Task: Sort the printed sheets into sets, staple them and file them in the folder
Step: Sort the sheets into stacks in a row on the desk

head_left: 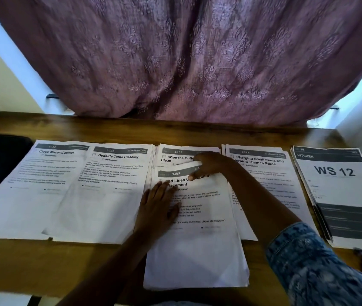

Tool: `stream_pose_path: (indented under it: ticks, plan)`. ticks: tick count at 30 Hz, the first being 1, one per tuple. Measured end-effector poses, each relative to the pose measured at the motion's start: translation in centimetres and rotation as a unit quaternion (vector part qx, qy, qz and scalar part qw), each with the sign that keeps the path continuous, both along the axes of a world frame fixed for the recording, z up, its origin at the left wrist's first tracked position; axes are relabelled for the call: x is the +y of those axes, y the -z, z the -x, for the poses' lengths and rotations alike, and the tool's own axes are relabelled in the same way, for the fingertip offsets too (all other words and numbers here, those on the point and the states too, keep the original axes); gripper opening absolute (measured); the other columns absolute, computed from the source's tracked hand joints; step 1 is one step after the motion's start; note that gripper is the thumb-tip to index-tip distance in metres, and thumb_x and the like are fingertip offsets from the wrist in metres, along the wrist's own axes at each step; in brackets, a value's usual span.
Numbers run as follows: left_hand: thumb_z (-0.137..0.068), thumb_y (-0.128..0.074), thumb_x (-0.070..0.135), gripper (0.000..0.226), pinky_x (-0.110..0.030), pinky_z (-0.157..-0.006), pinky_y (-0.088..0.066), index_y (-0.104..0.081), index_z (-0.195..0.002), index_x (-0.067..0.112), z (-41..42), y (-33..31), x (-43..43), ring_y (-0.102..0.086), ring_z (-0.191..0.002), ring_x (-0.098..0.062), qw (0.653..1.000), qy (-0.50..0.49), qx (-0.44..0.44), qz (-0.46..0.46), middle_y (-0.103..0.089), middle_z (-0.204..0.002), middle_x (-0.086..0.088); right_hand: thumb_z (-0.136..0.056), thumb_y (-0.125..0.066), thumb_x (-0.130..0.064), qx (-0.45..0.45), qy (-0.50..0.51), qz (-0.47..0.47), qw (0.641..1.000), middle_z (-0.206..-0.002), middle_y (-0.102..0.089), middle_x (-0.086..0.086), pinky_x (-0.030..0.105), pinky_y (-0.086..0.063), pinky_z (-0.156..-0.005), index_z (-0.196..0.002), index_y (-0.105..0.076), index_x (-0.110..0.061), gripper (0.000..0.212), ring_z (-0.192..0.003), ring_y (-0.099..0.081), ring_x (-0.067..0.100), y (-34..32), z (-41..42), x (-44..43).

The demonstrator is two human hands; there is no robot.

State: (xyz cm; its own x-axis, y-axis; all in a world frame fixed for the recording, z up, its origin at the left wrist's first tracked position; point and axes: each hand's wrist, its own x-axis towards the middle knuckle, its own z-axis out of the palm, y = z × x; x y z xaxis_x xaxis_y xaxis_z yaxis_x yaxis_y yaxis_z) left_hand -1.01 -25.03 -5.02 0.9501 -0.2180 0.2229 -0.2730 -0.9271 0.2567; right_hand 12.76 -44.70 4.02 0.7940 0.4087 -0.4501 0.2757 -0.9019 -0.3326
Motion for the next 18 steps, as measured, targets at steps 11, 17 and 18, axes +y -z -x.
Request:
stream_pose_path:
  ticks: [11,17,18]
  plan:
    - [-0.079,-0.060,0.059,0.095,-0.036,-0.116,-0.016,0.007,-0.146,0.051,0.8,-2.7,0.5,-0.004,-0.148,-0.013,0.940,-0.041,-0.020,0.340,0.005,-0.160,0.013,-0.081,-0.073,-0.028,0.058,0.002,-0.206,0.977,-0.110,-0.057,-0.022,0.002,-0.040,-0.073,-0.116,-0.060,-0.029,0.038,-0.101,-0.058,0.002,-5.0,3.4,-2.4]
    - [-0.085,-0.064,0.006,0.063,-0.039,-0.085,-0.056,-0.040,-0.139,0.028,3.1,-8.3,4.4,-0.061,-0.117,-0.024,0.735,-0.017,0.168,0.656,-0.063,-0.128,-0.002,-0.079,-0.073,-0.015,0.113,0.012,-0.305,0.946,-0.102,-0.071,-0.014,0.020,-0.053,-0.077,-0.107,-0.065,-0.027,0.031,-0.093,-0.067,0.005,-8.5,4.9,-0.6]
    - [-0.086,-0.060,0.003,0.048,-0.036,-0.081,-0.058,-0.051,-0.130,0.019,3.5,-9.3,5.5,-0.065,-0.109,-0.024,0.744,-0.010,0.209,0.634,-0.069,-0.117,-0.001,-0.078,-0.073,-0.014,0.120,0.013,-0.318,0.940,-0.105,-0.071,-0.007,0.026,-0.055,-0.081,-0.110,-0.065,-0.021,0.034,-0.095,-0.068,0.010,-8.7,4.8,0.6]
